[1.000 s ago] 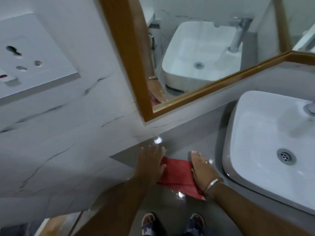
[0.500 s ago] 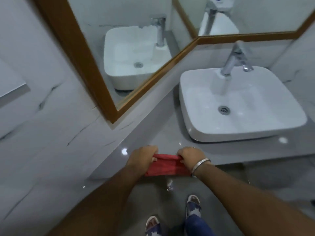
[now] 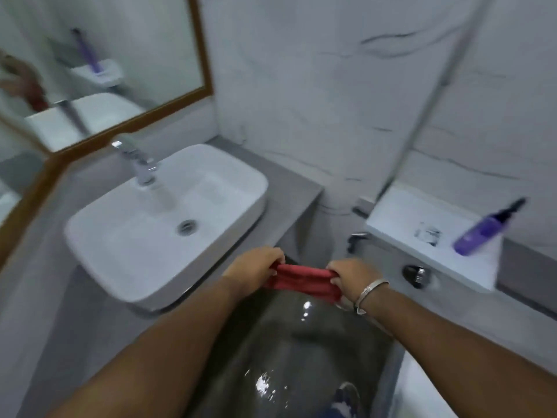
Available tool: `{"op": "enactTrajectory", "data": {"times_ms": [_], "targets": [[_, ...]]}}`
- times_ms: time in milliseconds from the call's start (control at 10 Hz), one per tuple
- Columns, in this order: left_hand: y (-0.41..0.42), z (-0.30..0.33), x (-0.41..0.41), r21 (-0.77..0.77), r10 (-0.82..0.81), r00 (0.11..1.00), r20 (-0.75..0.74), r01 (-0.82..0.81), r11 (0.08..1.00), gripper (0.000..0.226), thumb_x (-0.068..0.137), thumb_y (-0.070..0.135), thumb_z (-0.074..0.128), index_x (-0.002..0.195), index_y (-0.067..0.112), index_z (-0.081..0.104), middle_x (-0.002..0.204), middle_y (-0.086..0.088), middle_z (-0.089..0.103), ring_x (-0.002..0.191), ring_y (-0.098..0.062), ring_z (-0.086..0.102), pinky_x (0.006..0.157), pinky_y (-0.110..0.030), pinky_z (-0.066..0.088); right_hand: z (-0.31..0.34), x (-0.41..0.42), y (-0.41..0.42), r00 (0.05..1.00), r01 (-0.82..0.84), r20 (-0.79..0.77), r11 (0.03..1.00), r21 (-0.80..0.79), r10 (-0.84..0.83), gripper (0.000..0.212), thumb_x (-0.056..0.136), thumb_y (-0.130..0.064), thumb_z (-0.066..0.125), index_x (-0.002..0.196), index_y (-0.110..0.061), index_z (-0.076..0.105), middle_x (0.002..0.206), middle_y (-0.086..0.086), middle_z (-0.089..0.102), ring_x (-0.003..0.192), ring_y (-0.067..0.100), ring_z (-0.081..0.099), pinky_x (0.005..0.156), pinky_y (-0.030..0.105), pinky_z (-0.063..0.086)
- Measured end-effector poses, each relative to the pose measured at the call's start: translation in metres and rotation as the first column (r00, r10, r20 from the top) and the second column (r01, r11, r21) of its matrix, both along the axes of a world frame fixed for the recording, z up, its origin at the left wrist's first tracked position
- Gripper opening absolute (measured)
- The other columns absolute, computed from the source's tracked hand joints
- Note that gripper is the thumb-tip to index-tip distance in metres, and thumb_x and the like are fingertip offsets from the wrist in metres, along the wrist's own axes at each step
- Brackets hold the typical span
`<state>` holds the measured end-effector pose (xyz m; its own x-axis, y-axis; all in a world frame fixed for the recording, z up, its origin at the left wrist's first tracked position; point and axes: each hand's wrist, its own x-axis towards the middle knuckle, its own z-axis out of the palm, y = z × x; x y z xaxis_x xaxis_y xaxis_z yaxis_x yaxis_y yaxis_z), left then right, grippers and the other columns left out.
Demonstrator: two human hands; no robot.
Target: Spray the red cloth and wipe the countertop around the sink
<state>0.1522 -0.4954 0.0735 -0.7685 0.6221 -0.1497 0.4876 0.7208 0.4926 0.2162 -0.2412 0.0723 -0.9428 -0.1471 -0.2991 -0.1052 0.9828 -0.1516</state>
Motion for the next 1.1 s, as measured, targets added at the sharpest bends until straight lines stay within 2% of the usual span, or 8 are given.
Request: {"op": "enactTrajectory", "data": {"times_ms": [200,300,400,500,600,700,900,1100], "targets": [[0.202,0.005,-0.055,0.081,-0.311,0.950,-0.003,0.310,0.947,0.023,0.084,-0.001,0.060,0.101,0.013,0.066,0.104,-0.011,0.066,0.099,-0.027,0.058,0.090,-0.037,0.045,0.018,0.014,0.181,0.953,0.300,-0.033,0.954,-0.001,-0.300,0.017,0.095,-0.027,0.053,0.108,-0.022,0.063,0.108,0.004,0.066,0.103,0.026,0.061,0.086,0.036,0.047],[0.293,0.014,-0.093,0.072,-0.376,0.927,0.007,0.374,0.925,0.030,0.084,-0.004,0.063,0.106,0.014,0.070,0.106,-0.006,0.066,0.100,-0.021,0.058,0.093,-0.035,0.045,0.019,0.006,0.260,0.891,0.445,-0.040,0.887,-0.122,-0.453,0.020,0.094,-0.020,0.056,0.110,-0.019,0.068,0.109,0.007,0.063,0.104,0.026,0.059,0.091,0.039,0.047],[0.335,0.016,-0.123,0.118,-0.385,0.919,0.081,0.375,0.920,0.030,0.082,-0.008,0.068,0.104,0.012,0.073,0.102,-0.002,0.068,0.095,-0.015,0.061,0.089,-0.029,0.047,0.014,-0.010,0.299,0.840,0.525,-0.033,0.826,-0.207,-0.542,0.024,0.093,-0.016,0.059,0.116,-0.014,0.067,0.115,0.010,0.065,0.108,0.028,0.058,0.096,0.038,0.045],[0.382,0.003,-0.168,0.112,-0.330,0.938,0.108,0.318,0.941,0.032,0.088,-0.006,0.065,0.113,0.012,0.070,0.115,-0.005,0.068,0.104,-0.019,0.063,0.096,-0.037,0.050,-0.006,-0.044,0.329,0.775,0.610,-0.012,0.752,-0.250,-0.632,0.036,0.094,-0.007,0.054,0.129,-0.013,0.058,0.124,0.012,0.063,0.113,0.030,0.060,0.097,0.037,0.048],[0.400,-0.019,-0.179,-0.084,-0.330,0.944,0.003,0.329,0.940,0.036,0.093,0.005,0.059,0.126,0.018,0.064,0.129,-0.004,0.061,0.119,-0.024,0.056,0.105,-0.041,0.044,-0.034,-0.058,0.321,0.812,0.575,0.007,0.799,-0.176,-0.583,0.045,0.093,-0.001,0.043,0.136,-0.013,0.049,0.132,0.016,0.056,0.121,0.034,0.057,0.101,0.042,0.047],[0.414,-0.063,-0.174,-0.383,-0.579,0.810,-0.093,0.507,0.772,0.026,0.097,0.024,0.053,0.120,0.025,0.064,0.119,-0.002,0.065,0.112,-0.026,0.060,0.097,-0.041,0.048,-0.080,-0.073,0.294,0.816,0.561,0.151,0.827,0.020,-0.557,0.058,0.095,-0.007,0.036,0.152,-0.019,0.027,0.158,0.022,0.028,0.143,0.041,0.031,0.112,0.051,0.039],[0.405,-0.110,-0.182,-0.375,-0.650,0.719,-0.246,0.548,0.748,0.031,0.102,0.035,0.047,0.132,0.028,0.054,0.134,-0.004,0.058,0.121,-0.027,0.055,0.105,-0.045,0.043,-0.110,-0.087,0.275,0.716,0.687,0.076,0.720,0.100,-0.694,0.054,0.101,-0.032,0.032,0.153,-0.026,0.021,0.161,0.022,0.021,0.144,0.045,0.025,0.113,0.054,0.035],[0.400,-0.093,-0.178,-0.448,-0.641,0.745,-0.187,0.516,0.730,0.052,0.097,0.037,0.055,0.144,0.026,0.038,0.148,-0.007,0.047,0.137,-0.031,0.041,0.119,-0.051,0.026,-0.087,-0.087,0.256,0.682,0.720,0.163,0.694,0.020,-0.713,0.060,0.097,-0.025,0.034,0.154,-0.026,0.017,0.163,0.020,0.014,0.147,0.042,0.020,0.116,0.053,0.031]]}}
